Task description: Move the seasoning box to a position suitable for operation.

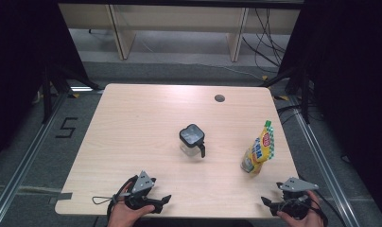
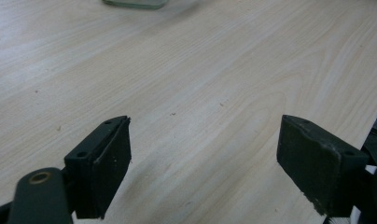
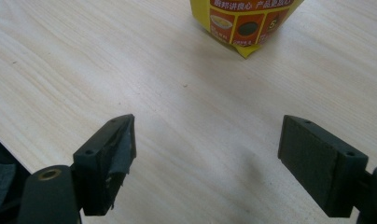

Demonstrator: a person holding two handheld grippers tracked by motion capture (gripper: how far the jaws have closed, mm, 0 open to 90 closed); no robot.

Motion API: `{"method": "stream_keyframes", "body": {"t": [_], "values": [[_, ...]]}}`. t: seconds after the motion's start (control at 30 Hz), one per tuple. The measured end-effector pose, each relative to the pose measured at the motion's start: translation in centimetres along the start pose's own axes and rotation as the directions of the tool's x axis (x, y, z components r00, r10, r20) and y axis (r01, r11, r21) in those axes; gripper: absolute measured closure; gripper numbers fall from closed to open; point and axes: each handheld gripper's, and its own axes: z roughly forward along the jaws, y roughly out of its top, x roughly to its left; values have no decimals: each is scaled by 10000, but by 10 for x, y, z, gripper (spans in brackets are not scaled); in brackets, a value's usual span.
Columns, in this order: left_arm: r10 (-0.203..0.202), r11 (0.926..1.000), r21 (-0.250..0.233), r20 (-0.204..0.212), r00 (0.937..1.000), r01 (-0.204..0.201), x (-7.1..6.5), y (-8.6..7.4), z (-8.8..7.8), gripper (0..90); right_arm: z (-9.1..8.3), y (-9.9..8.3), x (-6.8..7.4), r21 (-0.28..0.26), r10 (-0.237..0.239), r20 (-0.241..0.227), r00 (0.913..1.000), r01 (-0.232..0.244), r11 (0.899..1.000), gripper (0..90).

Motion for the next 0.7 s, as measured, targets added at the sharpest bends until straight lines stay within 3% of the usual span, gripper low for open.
{"method": "stream_keyframes", "body": {"t": [0.03,0.1,0.17,0.23,0.33,0.37,0.43,0.47,0.6,0.7], "values": [[-43,10000,87,-31,10000,43,0,1,0,175,0,0,0,-25,-37,41,10000,37,10000,202],[-216,9998,-2,2,9998,216,-1,2,3,175,0,-1,3,101,475,-40,9989,-475,9988,207],[91,9999,61,-70,9999,-91,0,5,4,175,-1,0,2,153,322,-41,9995,-322,9994,207],[-223,9981,-558,395,9990,245,-2,10,8,157,-1,0,2,152,307,-36,9995,-306,9994,207],[-436,9960,-760,546,9976,477,-4,17,15,159,0,0,2,132,296,-49,9996,-295,9995,208],[-256,9965,-778,485,9985,293,-4,20,18,166,0,0,2,125,293,-51,9996,-292,9995,208],[-301,9963,-788,492,9983,339,-6,24,26,173,0,0,3,131,335,-79,9994,-334,9994,208],[-89,9980,-623,435,9990,116,-5,26,28,180,0,0,3,118,334,-77,9994,-333,9994,209],[-237,9982,-548,481,9986,263,-9,30,37,199,0,0,3,95,339,-119,9994,-338,9994,209],[-40,9982,-594,486,9988,69,-8,35,43,206,-1,0,3,52,364,-85,9993,-363,9993,211]]}}
